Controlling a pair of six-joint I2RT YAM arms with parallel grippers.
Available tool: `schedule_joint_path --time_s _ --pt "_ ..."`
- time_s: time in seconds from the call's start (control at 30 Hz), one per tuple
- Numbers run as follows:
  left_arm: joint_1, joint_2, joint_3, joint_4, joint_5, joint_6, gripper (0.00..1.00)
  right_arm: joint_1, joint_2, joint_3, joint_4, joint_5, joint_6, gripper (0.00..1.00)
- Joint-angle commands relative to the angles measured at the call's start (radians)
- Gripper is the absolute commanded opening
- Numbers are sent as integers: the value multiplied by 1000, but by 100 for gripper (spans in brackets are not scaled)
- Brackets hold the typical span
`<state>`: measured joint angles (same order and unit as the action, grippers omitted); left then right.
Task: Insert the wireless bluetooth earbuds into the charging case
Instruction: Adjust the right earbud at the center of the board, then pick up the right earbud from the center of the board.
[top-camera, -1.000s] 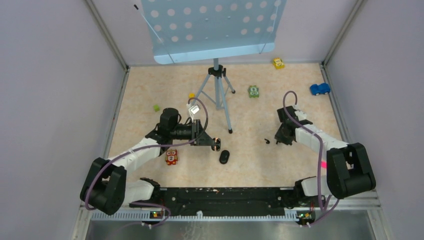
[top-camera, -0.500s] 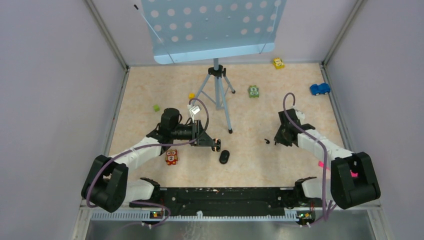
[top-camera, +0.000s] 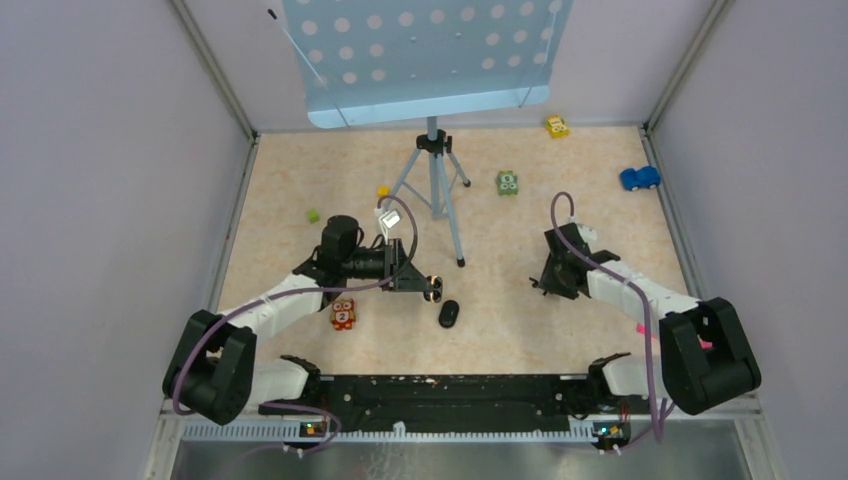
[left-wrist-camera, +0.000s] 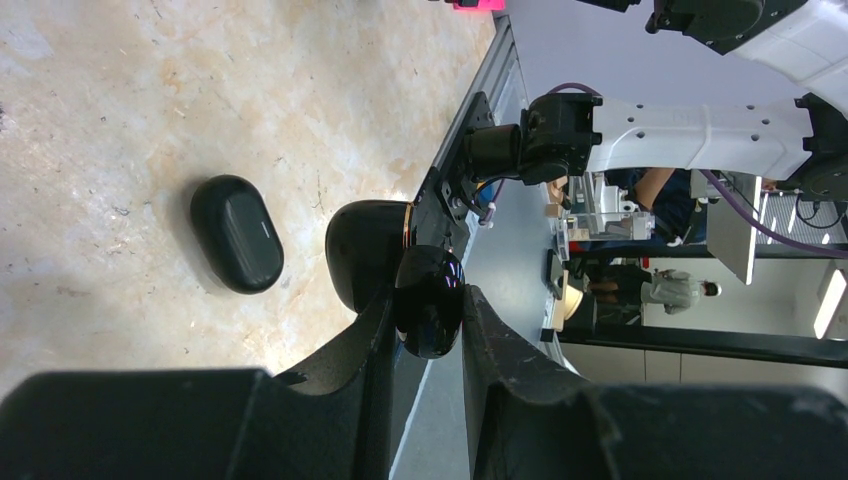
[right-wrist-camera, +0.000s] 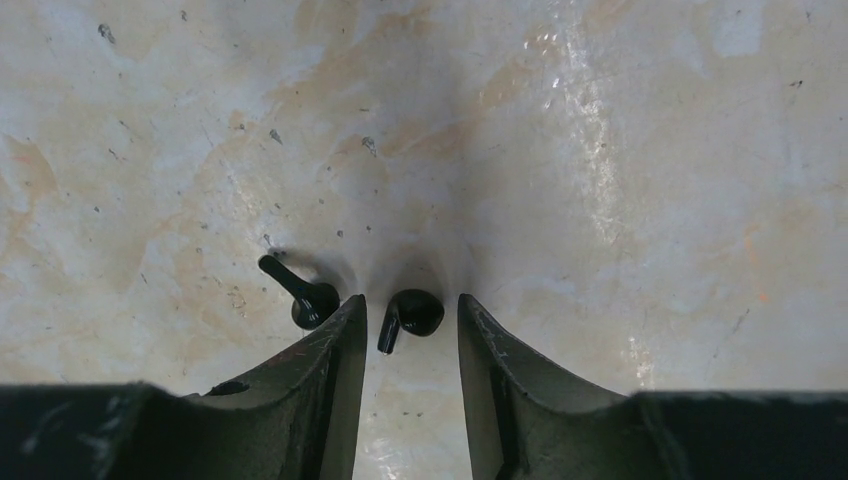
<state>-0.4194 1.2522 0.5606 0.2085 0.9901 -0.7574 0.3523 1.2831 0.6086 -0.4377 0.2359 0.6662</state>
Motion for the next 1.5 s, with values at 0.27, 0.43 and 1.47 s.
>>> schedule_joint_path --time_s 0.27,0.43,1.47 --pt "1 -36 0 43 18 0 0 39 -16 12 -57 72 58 35" --pt "1 -49 -5 43 19 1 0 40 11 17 -28 77 53 34" --pt "1 -53 -12 40 13 0 0 75 36 36 -26 55 13 29"
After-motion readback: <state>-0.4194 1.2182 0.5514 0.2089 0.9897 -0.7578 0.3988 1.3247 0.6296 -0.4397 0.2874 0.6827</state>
